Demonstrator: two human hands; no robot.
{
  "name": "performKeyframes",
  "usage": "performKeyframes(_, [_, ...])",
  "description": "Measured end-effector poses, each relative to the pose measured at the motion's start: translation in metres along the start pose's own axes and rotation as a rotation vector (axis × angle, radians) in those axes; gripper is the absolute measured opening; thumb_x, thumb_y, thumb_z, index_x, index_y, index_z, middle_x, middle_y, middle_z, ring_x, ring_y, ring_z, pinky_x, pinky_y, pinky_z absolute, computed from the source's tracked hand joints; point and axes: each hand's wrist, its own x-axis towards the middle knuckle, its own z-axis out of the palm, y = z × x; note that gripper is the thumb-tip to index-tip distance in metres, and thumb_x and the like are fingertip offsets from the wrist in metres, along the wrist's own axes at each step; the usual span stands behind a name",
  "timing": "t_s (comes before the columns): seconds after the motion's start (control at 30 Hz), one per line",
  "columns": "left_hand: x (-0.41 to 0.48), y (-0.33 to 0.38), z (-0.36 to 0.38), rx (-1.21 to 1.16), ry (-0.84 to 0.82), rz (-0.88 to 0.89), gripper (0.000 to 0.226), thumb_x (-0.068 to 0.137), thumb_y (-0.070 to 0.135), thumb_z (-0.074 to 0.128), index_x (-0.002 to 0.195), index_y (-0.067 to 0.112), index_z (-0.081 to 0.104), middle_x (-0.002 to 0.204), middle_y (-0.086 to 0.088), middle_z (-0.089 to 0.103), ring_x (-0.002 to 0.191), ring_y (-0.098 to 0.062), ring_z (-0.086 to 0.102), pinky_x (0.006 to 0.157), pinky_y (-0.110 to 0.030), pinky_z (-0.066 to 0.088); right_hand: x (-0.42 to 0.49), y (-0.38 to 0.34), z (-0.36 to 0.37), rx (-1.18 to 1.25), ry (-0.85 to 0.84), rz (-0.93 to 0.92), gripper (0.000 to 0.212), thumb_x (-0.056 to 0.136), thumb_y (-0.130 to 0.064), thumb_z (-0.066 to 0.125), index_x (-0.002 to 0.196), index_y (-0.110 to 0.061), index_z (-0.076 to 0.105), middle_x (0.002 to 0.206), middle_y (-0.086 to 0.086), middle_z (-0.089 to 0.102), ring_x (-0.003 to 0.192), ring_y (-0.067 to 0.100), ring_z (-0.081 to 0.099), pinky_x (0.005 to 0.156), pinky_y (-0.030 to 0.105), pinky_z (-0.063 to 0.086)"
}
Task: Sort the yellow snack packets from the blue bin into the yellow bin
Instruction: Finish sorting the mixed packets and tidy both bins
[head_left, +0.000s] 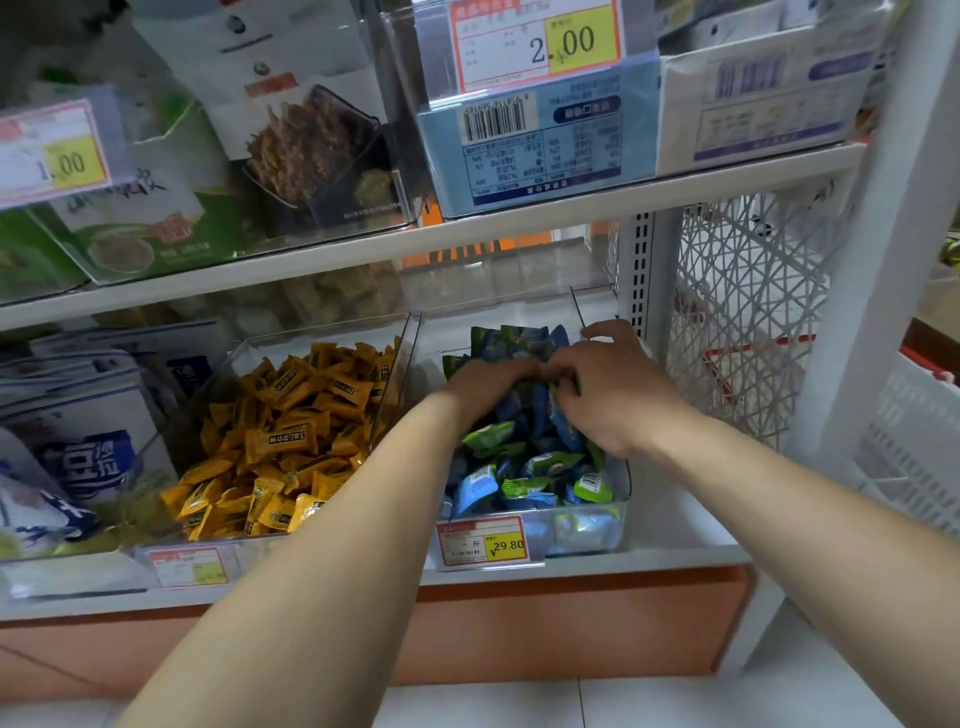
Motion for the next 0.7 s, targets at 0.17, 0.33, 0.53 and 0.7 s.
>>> performKeyframes(0.17, [-0.017, 0.025, -0.027, -0.124, -0.106, -0.047, 0.029, 0.085, 0.042, 0.072, 0.102, 0.019, 0.071, 0.089, -0.005, 0.077, 0.07, -0.021, 0.075, 0.05, -0.024, 0.05, 0.0, 0.006, -0.001, -0.061, -0.019, -0.056, 0.031, 0.096, -0.03, 0.038, 0.113, -0.035, 0.064, 0.123, -0.01, 0.061, 0.141, 0.007, 0.011, 0.099, 0.043, 0.046])
performKeyframes(0.33, [-0.024, 0.03, -0.054, 0.634, -0.063, 0.168, 0.042, 0.089, 0.033, 0.07, 0.129, 0.029, 0.058, 0.128, 0.003, 0.059, 0.101, -0.016, 0.06, 0.078, -0.028, 0.052, -0.001, 0.007, -0.003, -0.058, 0.027, -0.104, 0.031, 0.095, -0.03, 0.043, 0.118, -0.035, 0.062, 0.123, -0.007, 0.057, 0.133, 0.016, 0.026, 0.097, 0.04, 0.044])
performKeyframes(0.53, [-0.035, 0.023, -0.052, 0.814, -0.15, 0.334, 0.052, 0.089, 0.039, 0.069, 0.137, 0.027, 0.054, 0.136, 0.003, 0.057, 0.107, -0.011, 0.052, 0.084, -0.022, 0.038, -0.004, 0.011, -0.005, -0.049, 0.199, -0.037, 0.047, 0.089, -0.039, 0.052, 0.135, -0.028, 0.048, 0.138, -0.004, 0.042, 0.131, 0.019, 0.035, 0.088, 0.034, 0.041])
performKeyframes(0.7, [-0.038, 0.025, 0.0, 0.559, -0.274, 0.493, 0.069, 0.078, 0.059, 0.072, 0.14, 0.039, 0.048, 0.147, 0.011, 0.046, 0.123, -0.009, 0.045, 0.093, -0.022, 0.036, -0.01, 0.023, -0.022, 0.146, -0.018, 0.095, 0.063, 0.091, -0.039, 0.057, 0.149, -0.025, 0.037, 0.141, -0.003, 0.052, 0.12, 0.019, 0.054, 0.094, 0.034, 0.047])
